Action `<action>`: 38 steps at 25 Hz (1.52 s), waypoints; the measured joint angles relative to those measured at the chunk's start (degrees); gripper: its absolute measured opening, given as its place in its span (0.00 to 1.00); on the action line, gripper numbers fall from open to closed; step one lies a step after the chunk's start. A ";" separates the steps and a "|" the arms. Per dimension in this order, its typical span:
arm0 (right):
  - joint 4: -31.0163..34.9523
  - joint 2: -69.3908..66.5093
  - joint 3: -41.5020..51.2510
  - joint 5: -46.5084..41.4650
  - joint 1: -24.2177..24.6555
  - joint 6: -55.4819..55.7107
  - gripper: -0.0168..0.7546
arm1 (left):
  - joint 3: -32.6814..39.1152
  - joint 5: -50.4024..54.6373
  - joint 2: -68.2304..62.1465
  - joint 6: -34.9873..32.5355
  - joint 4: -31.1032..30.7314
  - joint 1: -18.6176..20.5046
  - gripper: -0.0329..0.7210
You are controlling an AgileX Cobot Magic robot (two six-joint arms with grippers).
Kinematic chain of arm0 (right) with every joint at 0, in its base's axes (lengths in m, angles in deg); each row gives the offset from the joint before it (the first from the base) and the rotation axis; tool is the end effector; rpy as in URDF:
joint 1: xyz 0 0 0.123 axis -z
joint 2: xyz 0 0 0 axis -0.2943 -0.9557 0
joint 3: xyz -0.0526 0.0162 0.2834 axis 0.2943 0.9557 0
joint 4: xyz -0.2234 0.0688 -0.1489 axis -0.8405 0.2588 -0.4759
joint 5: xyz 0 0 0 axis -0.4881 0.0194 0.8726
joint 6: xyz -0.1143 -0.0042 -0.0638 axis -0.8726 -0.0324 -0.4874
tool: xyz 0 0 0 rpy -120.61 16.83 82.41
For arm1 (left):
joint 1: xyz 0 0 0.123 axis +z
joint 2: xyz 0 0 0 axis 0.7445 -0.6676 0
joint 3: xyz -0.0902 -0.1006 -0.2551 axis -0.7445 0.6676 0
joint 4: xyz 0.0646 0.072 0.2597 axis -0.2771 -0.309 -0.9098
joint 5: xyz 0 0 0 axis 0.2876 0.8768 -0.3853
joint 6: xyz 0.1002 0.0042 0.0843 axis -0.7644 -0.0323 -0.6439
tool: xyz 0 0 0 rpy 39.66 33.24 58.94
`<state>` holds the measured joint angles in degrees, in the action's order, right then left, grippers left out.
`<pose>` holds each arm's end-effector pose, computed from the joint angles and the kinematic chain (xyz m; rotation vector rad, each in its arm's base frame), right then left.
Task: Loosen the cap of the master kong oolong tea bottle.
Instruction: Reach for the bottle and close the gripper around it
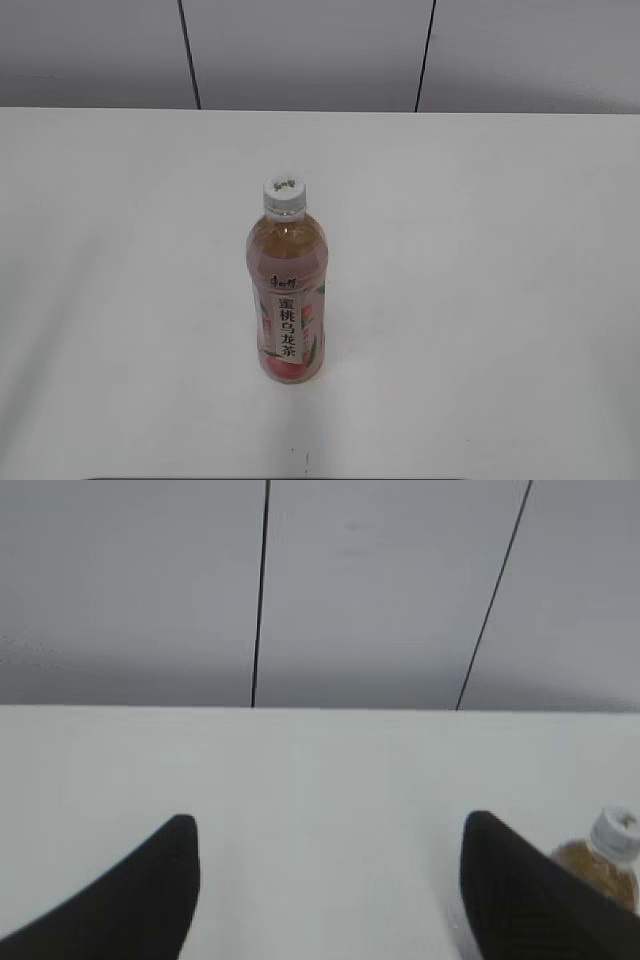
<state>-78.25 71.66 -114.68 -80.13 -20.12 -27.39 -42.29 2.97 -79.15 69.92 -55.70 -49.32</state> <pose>0.0439 0.0116 0.2715 -0.2437 2.0513 0.0185 0.0847 -0.0197 0.3352 0.0398 1.7442 -0.2014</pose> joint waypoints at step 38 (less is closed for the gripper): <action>0.02 0.00 0.00 0.00 0.00 0.00 0.68 | 11.48 -91.60 -84.72 5.56 -8.44 -14.00 0.64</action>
<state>-78.23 71.66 -114.68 -80.13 -20.12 -27.39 -30.82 -88.64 -163.87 75.49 -64.14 -63.32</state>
